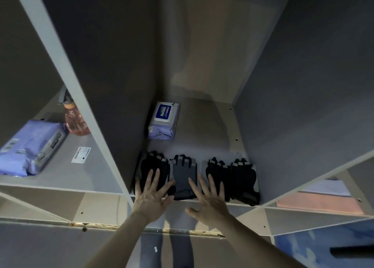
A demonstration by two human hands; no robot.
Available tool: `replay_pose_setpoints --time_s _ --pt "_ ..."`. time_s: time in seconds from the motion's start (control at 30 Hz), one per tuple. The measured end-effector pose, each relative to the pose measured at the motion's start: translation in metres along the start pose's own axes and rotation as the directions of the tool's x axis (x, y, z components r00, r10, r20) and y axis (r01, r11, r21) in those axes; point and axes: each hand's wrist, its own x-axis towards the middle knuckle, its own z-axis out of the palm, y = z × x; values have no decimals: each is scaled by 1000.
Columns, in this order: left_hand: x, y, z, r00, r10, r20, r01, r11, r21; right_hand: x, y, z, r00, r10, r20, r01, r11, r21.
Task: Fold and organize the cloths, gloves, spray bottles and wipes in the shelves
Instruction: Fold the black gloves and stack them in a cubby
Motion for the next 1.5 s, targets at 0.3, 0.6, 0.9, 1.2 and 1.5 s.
replay_pose_setpoints --time_s 0.3,0.6,0.9,1.2,1.5 --pt "-1 7 5 994 107 4 -105 966 237 -20 44 0 915 367 -170 -342 926 158" --pt "-3 9 5 993 118 5 -118 987 113 -32 60 -2 939 334 81 -341 933 110" --pt "0 13 0 996 78 34 -84 960 268 -28 52 -8 927 373 37 -374 927 34" --pt "-1 19 -9 994 63 86 -85 956 282 -30 49 -17 930 365 45 -364 931 -37" --pt "6 26 -32 962 19 272 -79 974 211 -21 51 -22 929 363 77 -356 930 -89"
